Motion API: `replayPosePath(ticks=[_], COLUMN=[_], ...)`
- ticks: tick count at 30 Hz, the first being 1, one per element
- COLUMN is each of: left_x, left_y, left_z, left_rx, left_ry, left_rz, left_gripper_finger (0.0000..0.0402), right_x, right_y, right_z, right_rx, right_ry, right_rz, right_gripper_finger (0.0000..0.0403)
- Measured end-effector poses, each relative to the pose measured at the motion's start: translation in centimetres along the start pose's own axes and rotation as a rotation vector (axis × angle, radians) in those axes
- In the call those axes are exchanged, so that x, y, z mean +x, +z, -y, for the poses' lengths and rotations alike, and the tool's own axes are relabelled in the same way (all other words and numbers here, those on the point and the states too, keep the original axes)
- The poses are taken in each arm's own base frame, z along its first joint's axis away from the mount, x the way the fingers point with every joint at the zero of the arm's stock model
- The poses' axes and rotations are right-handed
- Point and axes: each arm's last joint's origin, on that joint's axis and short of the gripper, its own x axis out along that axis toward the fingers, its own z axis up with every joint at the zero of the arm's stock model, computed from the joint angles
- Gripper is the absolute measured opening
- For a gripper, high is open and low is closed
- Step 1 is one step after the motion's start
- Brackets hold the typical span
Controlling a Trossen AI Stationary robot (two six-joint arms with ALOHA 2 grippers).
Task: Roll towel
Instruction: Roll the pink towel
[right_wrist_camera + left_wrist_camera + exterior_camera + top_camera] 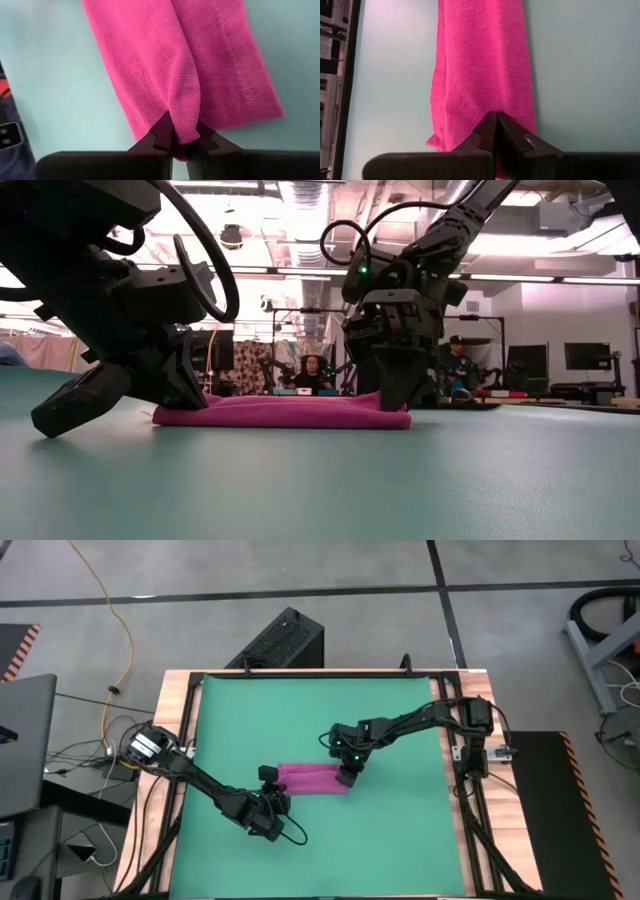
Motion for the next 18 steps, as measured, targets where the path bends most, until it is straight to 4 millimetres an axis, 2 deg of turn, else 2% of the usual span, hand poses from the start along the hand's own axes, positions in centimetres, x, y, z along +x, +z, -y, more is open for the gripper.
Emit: replayPosePath(ticks=[8,18], left_x=[0.1,0.3], left_y=[-0.3,-0.4], left_z=[0.0,0.1], left_rx=[-0.004,-0.018], left_ry=[-0.011,-0.022], left_rz=[-0.011,-0.018], left_gripper_finger=[0.0000,0.0000], right_x=[-0.6,-3.2], right_y=[0.1,0.1], right_z=[-0.1,0.0], right_rx=[-0.046,-0.075], right_ry=[-0.045,-0.096], right_rz=[0.032,0.066], right_gripper_finger=[0.0057,0.0057])
